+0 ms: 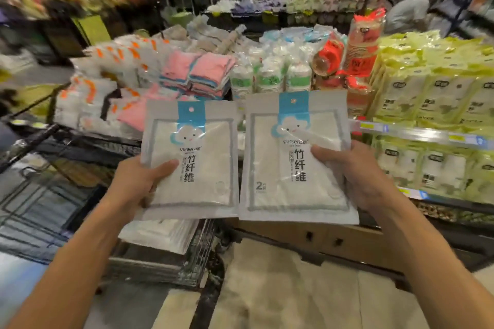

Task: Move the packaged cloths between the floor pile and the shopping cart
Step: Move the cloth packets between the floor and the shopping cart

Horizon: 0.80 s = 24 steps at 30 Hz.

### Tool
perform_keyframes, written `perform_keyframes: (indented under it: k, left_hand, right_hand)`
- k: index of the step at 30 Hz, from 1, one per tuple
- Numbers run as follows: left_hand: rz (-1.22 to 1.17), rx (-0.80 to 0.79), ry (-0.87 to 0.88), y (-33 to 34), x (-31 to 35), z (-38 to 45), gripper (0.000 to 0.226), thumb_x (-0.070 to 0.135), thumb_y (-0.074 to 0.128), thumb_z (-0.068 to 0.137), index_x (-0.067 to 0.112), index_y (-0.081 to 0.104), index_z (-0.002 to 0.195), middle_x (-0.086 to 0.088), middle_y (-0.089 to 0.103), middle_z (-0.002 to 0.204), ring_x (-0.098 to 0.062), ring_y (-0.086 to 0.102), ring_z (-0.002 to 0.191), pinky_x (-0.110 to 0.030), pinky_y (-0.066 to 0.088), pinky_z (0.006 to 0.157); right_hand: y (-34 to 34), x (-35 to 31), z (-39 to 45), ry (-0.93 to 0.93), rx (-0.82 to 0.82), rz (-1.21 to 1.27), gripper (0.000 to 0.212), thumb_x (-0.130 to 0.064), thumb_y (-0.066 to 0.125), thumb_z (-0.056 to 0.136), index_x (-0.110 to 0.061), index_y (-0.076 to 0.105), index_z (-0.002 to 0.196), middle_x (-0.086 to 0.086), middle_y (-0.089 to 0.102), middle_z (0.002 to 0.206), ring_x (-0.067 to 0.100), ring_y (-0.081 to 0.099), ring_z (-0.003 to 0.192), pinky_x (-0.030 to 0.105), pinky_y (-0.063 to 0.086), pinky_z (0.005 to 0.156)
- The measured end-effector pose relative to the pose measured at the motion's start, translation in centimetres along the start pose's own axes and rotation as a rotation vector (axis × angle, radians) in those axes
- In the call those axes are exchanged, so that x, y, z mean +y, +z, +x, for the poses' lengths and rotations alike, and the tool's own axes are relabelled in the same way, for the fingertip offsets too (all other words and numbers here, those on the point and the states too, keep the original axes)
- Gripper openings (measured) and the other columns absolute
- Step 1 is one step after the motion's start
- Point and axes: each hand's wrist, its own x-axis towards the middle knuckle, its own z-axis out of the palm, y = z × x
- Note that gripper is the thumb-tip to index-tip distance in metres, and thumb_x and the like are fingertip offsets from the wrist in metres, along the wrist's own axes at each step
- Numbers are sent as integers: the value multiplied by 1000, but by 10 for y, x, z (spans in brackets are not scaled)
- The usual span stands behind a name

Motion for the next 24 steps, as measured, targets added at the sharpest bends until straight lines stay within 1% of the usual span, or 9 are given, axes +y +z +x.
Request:
perform_keyframes:
  k: [3,8,9,11,13,17,20,23,24]
  left_hand:
    - [13,121,-3,-45,-3,-22,18,18,84,80,7,76,91,-6,79,83,-25,69,77,-41,55,76]
    - [-42,232,-40,-119,-14,-39,34,25,85,79,-1,73,98,-17,67,84,-30,52,76,-36,40,61]
    - [-44,250,-44,-132,-15,-41,33,25,84,80,0,72,97,-15,67,81,-29,54,73,-34,41,59]
    - [-45,263,-52,-157,-20,-43,22,21,81,83,5,71,93,-4,73,69,-26,63,57,-28,46,52]
    - [-62,265,-54,-182,-26,-44,21,19,80,83,7,71,98,1,77,72,-16,73,58,-30,53,55]
    - [-115,289,-70,-241,-44,-40,16,15,78,84,7,71,96,-1,78,75,-14,75,62,-25,56,48]
    - [-131,305,-56,-291,-62,-35,17,13,78,84,5,73,98,-6,79,85,-19,77,70,-27,60,55]
    - [-126,349,-67,-339,-82,-29,26,19,82,81,6,75,103,-9,79,93,-28,77,84,-41,61,76]
    - [-127,361,-79,-352,-88,-28,28,19,83,80,6,75,103,-9,80,92,-28,77,85,-42,60,79]
  right_hand:
    - [37,3,-2,10,-91,-12,11,2,72,90,-5,74,99,12,81,91,24,79,78,30,61,60]
    - [98,15,-5,18,-185,-63,16,-2,74,90,-2,73,105,14,80,95,27,79,81,32,61,63]
    - [111,18,-5,26,-197,-62,17,-3,75,89,-1,73,106,15,80,95,27,79,80,33,61,63]
    - [138,25,-5,40,-231,-75,18,-6,78,88,0,73,104,24,78,100,33,77,85,39,60,75]
    - [168,32,-6,45,-264,-111,17,-10,82,86,0,74,97,34,72,105,37,72,88,45,56,82]
    - [236,47,-13,51,-311,-122,16,-5,75,90,2,71,104,23,78,103,41,76,94,46,65,75]
    - [286,63,-16,62,-348,-121,18,-4,74,91,1,71,107,24,77,105,46,73,100,51,64,80]
    - [330,81,-18,77,-363,-122,22,-3,72,92,2,70,113,19,79,105,39,76,97,46,65,78]
    - [342,87,-19,82,-370,-124,20,-3,71,92,2,71,112,19,79,104,37,77,95,44,65,76]
